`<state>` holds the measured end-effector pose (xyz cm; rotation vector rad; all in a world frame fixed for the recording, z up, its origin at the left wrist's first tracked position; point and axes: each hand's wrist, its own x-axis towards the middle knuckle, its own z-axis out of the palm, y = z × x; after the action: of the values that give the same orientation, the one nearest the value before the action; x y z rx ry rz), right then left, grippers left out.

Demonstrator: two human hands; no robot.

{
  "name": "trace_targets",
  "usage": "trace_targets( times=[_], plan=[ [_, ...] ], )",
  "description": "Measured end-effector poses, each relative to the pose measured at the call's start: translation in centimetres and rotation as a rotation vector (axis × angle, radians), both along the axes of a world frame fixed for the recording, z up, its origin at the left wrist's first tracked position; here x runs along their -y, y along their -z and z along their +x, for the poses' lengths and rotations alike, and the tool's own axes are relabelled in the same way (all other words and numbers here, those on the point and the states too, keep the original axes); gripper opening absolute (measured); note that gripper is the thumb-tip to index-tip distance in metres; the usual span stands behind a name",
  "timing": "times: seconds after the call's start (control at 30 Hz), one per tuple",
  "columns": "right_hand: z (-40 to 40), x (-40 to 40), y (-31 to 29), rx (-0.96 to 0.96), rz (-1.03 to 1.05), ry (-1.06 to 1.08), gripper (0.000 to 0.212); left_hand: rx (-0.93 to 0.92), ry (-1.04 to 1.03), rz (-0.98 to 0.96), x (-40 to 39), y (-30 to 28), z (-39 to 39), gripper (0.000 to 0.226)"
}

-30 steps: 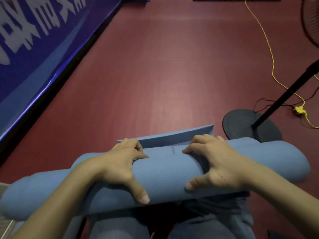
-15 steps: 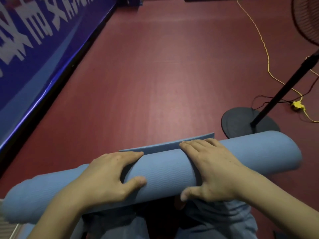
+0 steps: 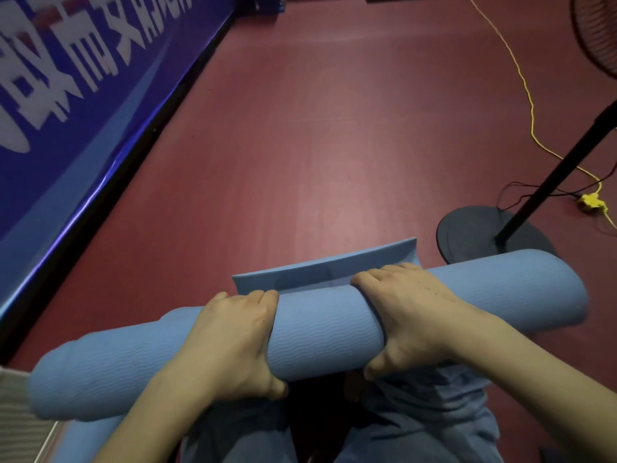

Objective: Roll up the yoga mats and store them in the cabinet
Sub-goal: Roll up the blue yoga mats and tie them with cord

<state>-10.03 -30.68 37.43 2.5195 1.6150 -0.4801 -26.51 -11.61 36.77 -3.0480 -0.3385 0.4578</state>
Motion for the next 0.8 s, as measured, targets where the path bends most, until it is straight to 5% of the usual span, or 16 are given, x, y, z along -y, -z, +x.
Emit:
trace_targets(
  times=[0.5, 0.7, 0.8],
  plan=[
    [-2.0, 1.7, -2.7, -0.259, -0.211, 0.01, 0.089, -0.309, -0.009, -0.209, 1.2, -1.6, -2.2, 0.081],
    [-1.2, 2.7, -1.8, -0.285, 0.055, 0.005, 0.095, -0.281, -0.06, -0.379, -0.5, -0.9, -0.6, 0.096],
    [-0.3, 3.1, -1.3, -0.255, 0.276, 0.06, 0.075, -0.212, -0.067, -0.486, -2.4, -1.1, 0.7, 0.105]
  ],
)
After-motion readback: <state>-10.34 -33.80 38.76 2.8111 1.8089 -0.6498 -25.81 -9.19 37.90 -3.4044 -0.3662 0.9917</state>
